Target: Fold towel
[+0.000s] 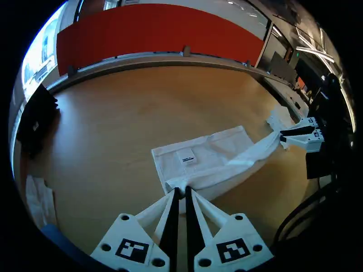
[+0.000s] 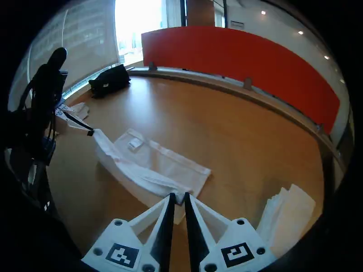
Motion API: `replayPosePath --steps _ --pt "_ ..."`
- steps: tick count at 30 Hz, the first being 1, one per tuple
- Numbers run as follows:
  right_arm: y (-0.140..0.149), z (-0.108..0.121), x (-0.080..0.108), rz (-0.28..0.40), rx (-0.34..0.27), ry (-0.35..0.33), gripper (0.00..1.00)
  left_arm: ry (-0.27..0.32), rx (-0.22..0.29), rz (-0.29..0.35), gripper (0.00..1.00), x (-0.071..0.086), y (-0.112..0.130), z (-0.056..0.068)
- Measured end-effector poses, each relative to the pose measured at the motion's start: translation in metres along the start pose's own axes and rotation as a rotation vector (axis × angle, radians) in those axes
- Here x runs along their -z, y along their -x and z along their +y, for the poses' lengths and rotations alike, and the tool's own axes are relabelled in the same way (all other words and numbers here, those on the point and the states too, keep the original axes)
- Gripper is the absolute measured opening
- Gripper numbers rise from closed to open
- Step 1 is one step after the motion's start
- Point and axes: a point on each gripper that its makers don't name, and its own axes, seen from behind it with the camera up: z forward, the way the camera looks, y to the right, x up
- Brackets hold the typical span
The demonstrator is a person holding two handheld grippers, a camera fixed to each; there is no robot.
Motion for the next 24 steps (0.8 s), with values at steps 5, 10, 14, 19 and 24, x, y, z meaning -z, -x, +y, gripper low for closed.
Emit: replayPosePath --steps 5,10,14,19,24 --pt "0.003 0.008 -0.01 -0.012 -0.022 0.01 0.16 -0.001 -0.023 -0.013 0.1 -0.013 -0.001 -0.004" --pt "0.008 0.012 -0.016 -0.026 -0.031 0.011 0.16 -0.002 -0.039 -0.027 0.09 -0.022 0.002 -0.007" --pt "0.013 0.013 -0.022 -0.04 -0.022 0.014 0.16 -0.007 -0.041 -0.04 0.09 -0.03 0.004 -0.01" --pt "0.017 0.019 -0.035 -0.057 -0.021 0.027 0.16 -0.014 -0.043 -0.046 0.1 -0.045 0.004 -0.016" --pt "0.016 0.026 -0.051 -0.061 -0.04 0.041 0.16 -0.023 -0.039 -0.049 0.11 -0.06 0.003 -0.022"
